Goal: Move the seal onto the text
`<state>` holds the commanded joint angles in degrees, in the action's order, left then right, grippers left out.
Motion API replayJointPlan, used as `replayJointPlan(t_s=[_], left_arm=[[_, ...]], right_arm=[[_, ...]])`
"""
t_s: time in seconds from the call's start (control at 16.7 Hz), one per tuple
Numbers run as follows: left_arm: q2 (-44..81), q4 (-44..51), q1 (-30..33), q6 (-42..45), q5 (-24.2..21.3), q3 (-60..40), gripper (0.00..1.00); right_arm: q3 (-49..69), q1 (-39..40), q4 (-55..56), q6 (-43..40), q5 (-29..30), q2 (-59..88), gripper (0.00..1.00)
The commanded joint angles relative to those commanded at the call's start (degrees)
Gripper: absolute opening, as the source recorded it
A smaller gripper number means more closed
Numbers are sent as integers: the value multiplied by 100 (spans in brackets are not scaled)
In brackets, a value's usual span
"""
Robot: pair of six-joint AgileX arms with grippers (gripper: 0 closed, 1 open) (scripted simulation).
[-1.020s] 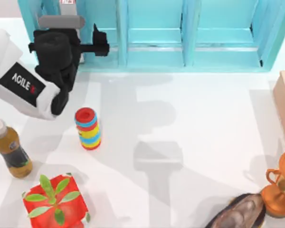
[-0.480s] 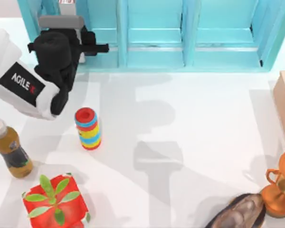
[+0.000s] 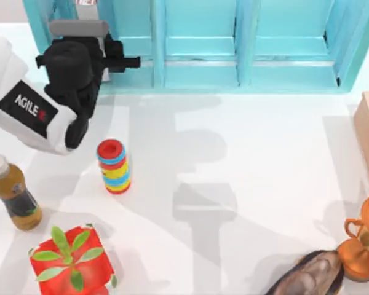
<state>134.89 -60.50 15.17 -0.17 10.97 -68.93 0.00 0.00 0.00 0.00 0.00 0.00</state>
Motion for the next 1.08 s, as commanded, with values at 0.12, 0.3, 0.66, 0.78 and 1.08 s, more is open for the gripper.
replayJointPlan(t_s=[0.12, 0.3, 0.66, 0.78, 1.08], left_arm=[[0, 0, 0, 0, 0, 0, 0], [-82, 70, 40, -4, 20, 53, 0], [-1722, 1202, 256, -155, 365, 886, 0], [-2673, 1738, 397, -197, 511, 1267, 0], [-5127, 3007, 798, -219, 885, 2138, 0]], right_arm=[[0, 0, 0, 0, 0, 0, 100], [0, 0, 0, 0, 0, 0, 100], [0, 0, 0, 0, 0, 0, 100], [0, 0, 0, 0, 0, 0, 100], [0, 0, 0, 0, 0, 0, 100]])
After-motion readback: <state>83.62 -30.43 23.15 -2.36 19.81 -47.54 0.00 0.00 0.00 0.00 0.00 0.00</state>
